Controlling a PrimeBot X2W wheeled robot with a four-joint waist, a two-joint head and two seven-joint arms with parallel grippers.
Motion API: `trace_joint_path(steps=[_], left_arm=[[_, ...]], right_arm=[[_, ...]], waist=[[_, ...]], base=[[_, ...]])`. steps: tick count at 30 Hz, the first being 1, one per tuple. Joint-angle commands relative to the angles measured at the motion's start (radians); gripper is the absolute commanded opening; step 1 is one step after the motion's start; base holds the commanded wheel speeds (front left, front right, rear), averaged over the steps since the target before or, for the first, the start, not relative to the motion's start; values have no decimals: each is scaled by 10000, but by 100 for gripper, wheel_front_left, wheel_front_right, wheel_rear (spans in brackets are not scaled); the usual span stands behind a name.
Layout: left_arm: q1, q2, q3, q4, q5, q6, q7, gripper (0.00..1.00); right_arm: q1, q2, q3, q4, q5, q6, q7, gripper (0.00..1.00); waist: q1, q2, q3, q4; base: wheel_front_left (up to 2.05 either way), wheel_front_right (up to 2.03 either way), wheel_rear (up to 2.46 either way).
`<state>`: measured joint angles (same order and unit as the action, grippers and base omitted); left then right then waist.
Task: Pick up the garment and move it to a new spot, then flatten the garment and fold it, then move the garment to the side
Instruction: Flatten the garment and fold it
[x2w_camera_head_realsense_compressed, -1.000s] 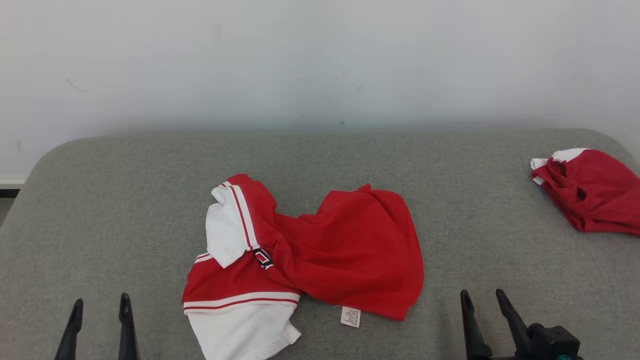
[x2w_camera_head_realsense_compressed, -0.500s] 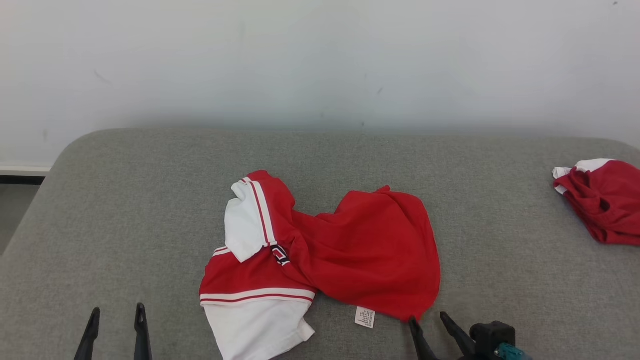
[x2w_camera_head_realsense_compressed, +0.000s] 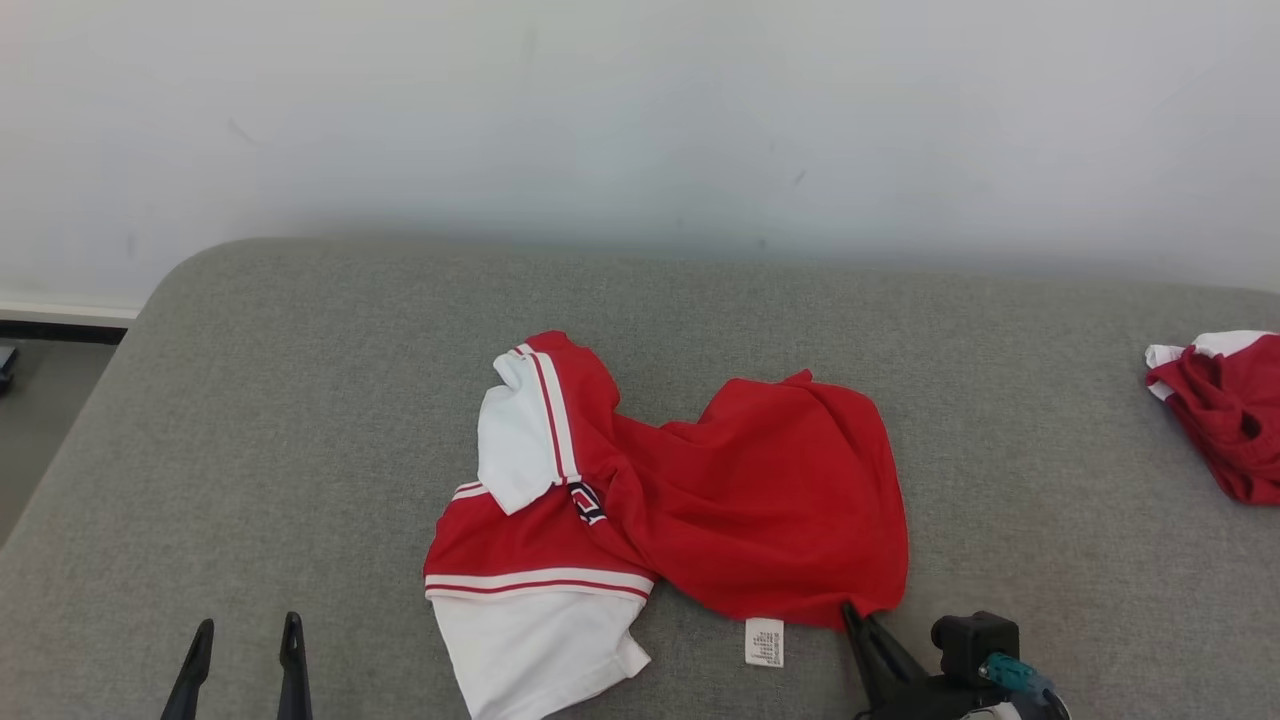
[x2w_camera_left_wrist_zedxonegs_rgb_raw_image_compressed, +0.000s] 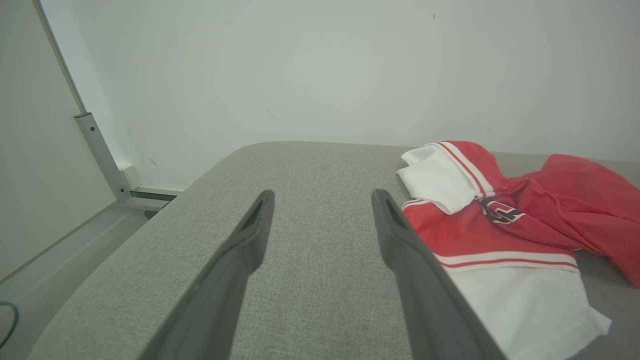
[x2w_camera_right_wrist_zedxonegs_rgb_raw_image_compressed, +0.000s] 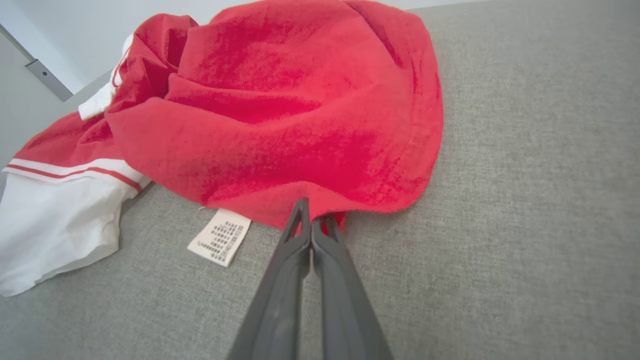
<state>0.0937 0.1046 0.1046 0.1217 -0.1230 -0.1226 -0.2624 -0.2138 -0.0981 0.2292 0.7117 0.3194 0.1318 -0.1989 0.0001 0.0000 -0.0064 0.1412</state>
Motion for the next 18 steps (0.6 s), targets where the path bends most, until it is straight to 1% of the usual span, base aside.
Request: trace_joint_path(steps=[1, 4, 5, 7, 10, 14, 18], left_arm=[[11, -20, 50, 23, -50, 14, -33, 100], [123, -71, 126, 2, -94, -16, -33, 100], [173, -108, 162, -21, -110, -33, -33, 100], [206, -129, 156, -14, -103, -48, -33, 100], [274, -176, 216, -66, -135, -65, -31, 100], [275, -198, 258, -91, -123, -81, -32, 100], [275, -242, 332, -132, -120, -92, -33, 100]], right_arm=[[-67, -67, 9, -9, 79, -28, -125, 0], [-13, -303, 21, -306, 7, -26, -434, 0], [179, -463, -2, -713, -8, -26, -518, 0], [467, -530, -150, -1359, 398, -26, -572, 0], [959, -1067, -373, -2512, 165, -28, -541, 0], [1876, -1439, -1007, -4166, -78, -26, 29, 0], [2913, -1514, -1731, -5928, -337, -26, 797, 0]], waist=[[-1, 0, -55, -46], [-1, 0, -151, -163], [-1, 0, -203, -250], [-1, 0, -244, -325], [-1, 0, -255, -508], [-1, 0, -189, -761], [-1, 0, -123, -968]], base=[[0, 0, 0], [0, 0, 0], [0, 0, 0], [0, 0, 0], [0, 0, 0], [0, 0, 0], [0, 0, 0]])
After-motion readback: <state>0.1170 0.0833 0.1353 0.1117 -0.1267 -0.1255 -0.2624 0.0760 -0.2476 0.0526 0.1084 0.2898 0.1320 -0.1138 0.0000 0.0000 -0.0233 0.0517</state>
